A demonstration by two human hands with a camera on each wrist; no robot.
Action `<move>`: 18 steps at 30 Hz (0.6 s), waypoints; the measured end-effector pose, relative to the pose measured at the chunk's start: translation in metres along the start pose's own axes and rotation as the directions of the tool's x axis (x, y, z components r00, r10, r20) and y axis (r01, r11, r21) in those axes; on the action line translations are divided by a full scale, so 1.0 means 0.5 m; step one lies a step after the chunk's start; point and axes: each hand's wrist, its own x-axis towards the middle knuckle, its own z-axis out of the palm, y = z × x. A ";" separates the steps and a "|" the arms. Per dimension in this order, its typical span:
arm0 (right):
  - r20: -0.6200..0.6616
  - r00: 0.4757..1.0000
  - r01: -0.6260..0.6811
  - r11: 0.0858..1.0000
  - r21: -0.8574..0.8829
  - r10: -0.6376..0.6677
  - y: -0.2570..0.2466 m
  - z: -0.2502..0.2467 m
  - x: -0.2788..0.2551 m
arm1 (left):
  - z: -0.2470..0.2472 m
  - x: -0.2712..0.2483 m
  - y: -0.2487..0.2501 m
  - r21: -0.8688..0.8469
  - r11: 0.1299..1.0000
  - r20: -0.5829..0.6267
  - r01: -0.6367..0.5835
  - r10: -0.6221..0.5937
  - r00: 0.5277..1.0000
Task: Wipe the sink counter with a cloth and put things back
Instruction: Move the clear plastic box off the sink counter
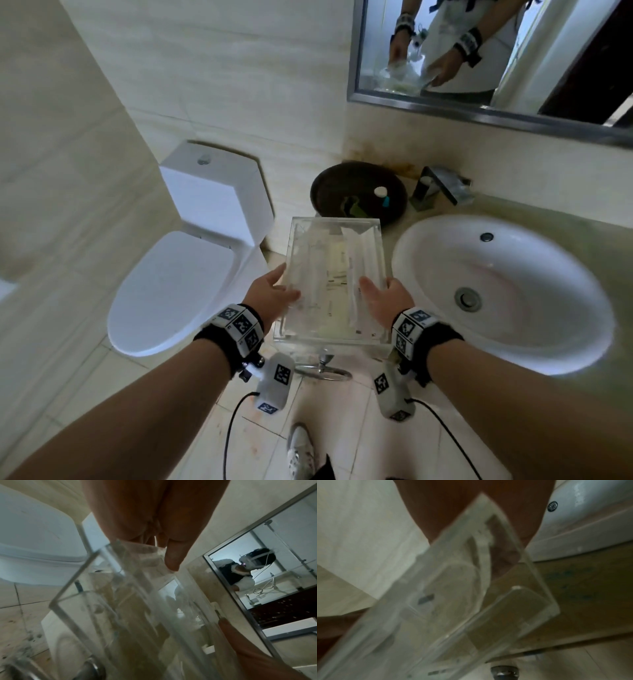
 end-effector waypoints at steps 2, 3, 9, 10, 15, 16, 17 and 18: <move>0.005 0.999 -0.046 0.997 -0.055 0.046 -0.008 0.022 0.008 | -0.023 0.036 -0.014 0.020 0.999 0.031 0.027 -0.028 0.999; 0.010 0.998 -0.067 0.996 -0.066 0.068 -0.008 0.030 0.012 | -0.028 0.046 -0.021 0.031 0.999 0.036 0.030 -0.031 0.999; -0.005 0.988 -0.155 0.985 -0.077 0.155 0.009 0.062 0.013 | -0.036 0.089 -0.049 0.054 0.997 0.073 0.057 -0.061 0.995; -0.011 0.987 -0.162 0.984 -0.079 0.162 0.010 0.066 0.012 | -0.036 0.098 -0.049 0.061 0.997 0.075 0.054 -0.059 0.995; -0.010 0.981 -0.196 0.978 -0.069 0.196 0.011 0.075 0.035 | -0.036 0.128 -0.036 0.129 0.991 0.094 0.032 -0.045 0.995; -0.007 0.981 -0.196 0.978 -0.068 0.195 0.009 0.076 0.040 | -0.035 0.135 -0.032 0.145 0.989 0.094 0.027 -0.041 0.995; -0.001 0.979 -0.204 0.977 -0.064 0.204 0.007 0.078 0.049 | -0.034 0.143 -0.027 0.162 0.987 0.094 0.018 -0.033 0.995; 0.002 0.979 -0.205 0.977 -0.061 0.205 0.006 0.078 0.054 | -0.033 0.149 -0.022 0.176 0.984 0.096 0.007 -0.025 0.995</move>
